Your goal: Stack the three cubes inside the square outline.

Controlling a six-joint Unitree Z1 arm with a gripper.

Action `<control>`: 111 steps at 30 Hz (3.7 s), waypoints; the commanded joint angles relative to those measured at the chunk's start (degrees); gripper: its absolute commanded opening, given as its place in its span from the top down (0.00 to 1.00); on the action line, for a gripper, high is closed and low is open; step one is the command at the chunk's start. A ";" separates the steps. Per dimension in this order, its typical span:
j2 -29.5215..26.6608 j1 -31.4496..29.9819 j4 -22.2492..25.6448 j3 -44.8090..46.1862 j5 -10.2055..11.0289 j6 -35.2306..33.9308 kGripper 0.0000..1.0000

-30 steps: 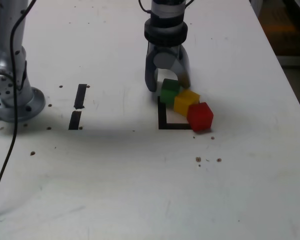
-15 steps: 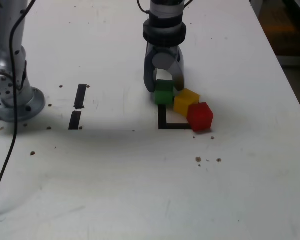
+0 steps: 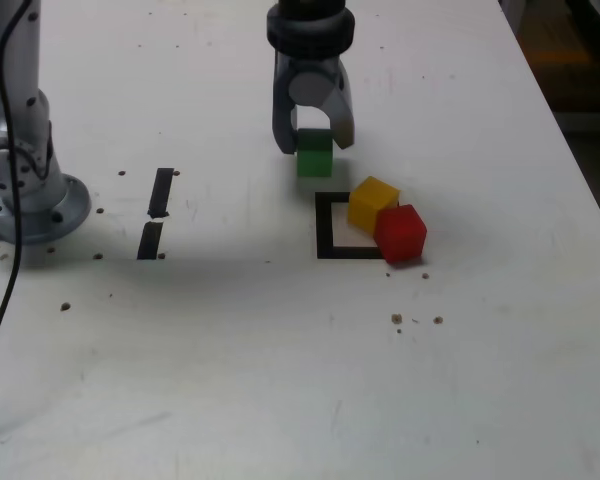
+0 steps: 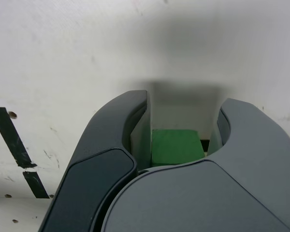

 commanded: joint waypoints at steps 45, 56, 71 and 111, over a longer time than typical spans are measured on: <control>-3.33 14.03 5.43 1.66 1.28 2.92 0.06; -9.54 10.02 12.09 -0.71 2.32 -9.49 0.06; -10.09 1.53 14.71 -5.43 0.24 -23.07 0.06; 1.50 -10.48 5.22 -9.94 -9.79 -37.20 0.04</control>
